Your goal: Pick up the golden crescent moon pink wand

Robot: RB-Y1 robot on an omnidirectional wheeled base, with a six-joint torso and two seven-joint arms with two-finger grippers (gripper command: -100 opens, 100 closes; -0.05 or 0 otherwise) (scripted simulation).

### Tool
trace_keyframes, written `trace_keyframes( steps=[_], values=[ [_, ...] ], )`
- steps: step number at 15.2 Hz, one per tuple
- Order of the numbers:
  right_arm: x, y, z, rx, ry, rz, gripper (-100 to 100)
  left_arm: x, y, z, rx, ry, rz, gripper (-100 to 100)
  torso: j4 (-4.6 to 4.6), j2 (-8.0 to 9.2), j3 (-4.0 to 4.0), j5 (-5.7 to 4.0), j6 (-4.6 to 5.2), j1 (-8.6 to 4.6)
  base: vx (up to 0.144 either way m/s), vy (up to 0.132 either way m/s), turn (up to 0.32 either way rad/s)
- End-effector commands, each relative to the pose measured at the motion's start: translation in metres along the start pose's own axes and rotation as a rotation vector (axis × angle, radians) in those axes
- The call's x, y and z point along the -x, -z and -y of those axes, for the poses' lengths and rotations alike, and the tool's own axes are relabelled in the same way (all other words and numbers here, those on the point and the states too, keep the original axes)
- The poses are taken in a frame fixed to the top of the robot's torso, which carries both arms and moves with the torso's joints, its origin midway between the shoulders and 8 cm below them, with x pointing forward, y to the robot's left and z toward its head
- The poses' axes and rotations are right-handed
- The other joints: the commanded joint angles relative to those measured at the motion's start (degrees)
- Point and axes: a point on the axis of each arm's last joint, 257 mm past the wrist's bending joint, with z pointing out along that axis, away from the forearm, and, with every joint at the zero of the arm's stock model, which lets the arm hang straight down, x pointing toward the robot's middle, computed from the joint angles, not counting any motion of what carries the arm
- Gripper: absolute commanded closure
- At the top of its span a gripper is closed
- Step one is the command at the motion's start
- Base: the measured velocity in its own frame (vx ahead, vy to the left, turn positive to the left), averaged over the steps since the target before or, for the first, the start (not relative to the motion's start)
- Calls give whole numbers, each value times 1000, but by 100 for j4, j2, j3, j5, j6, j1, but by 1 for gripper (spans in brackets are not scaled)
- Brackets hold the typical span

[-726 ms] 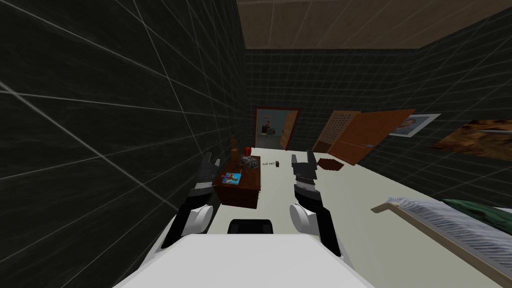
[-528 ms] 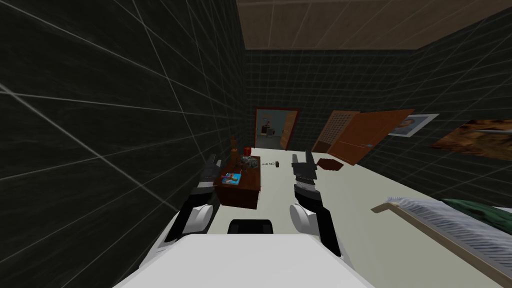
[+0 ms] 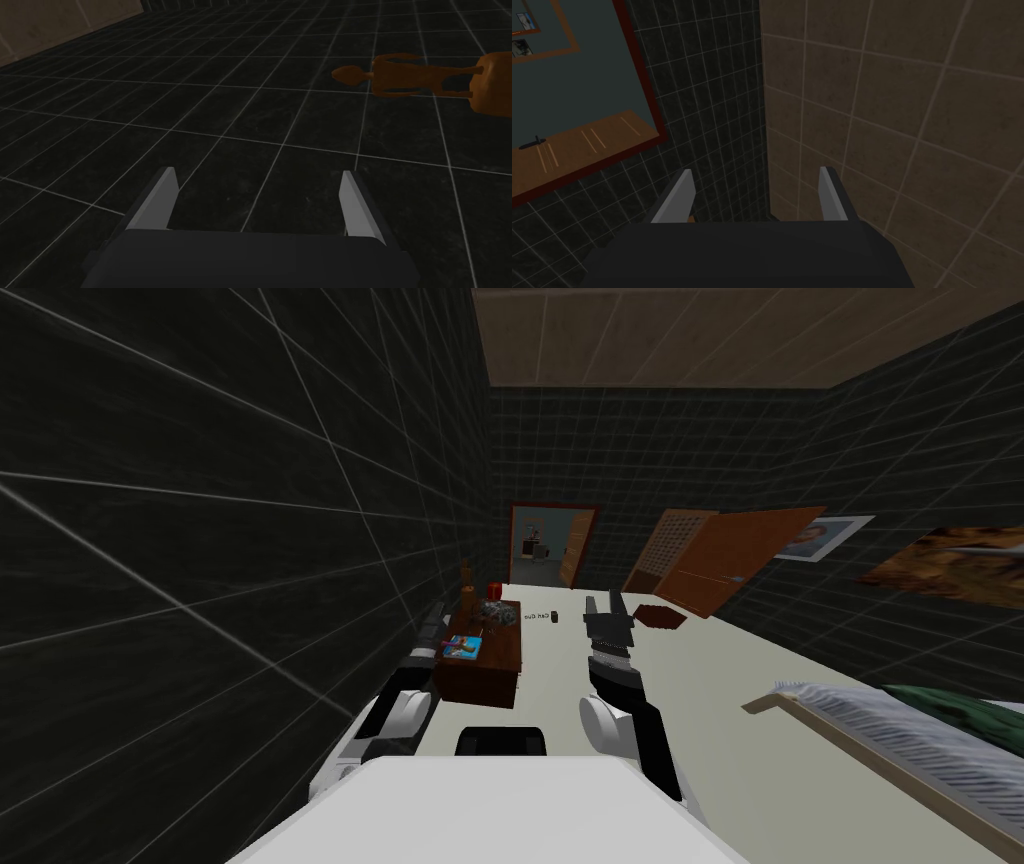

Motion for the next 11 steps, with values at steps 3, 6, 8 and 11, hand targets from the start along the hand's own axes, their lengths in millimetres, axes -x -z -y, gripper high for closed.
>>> trace_keyframes(
  steps=[3, 6, 8, 11],
  values=[
    [0, 0, 0, 0, 0, 0, 0, 2, -5, -34, 89, 0, -17, -100, 0, -1, 0, 0, 0, 1, 22, 9, -12],
    [0, 0, 0, 0, 0, 0, 0, 1, -10, -71, 186, 1, -34, -100, 0, -1, -1, 0, 0, -1, 25, 6, -12],
    [0, 0, 0, 0, 0, 0, 0, 1, -11, -92, 238, 1, -41, -100, -1, -3, -2, 0, 0, -1, 27, 9, -13],
    [0, 0, 0, 0, 0, 0, 0, 2, -9, -119, 310, 1, -48, -100, 0, -4, -2, 0, 0, 2, 27, 11, -14]
  ],
)
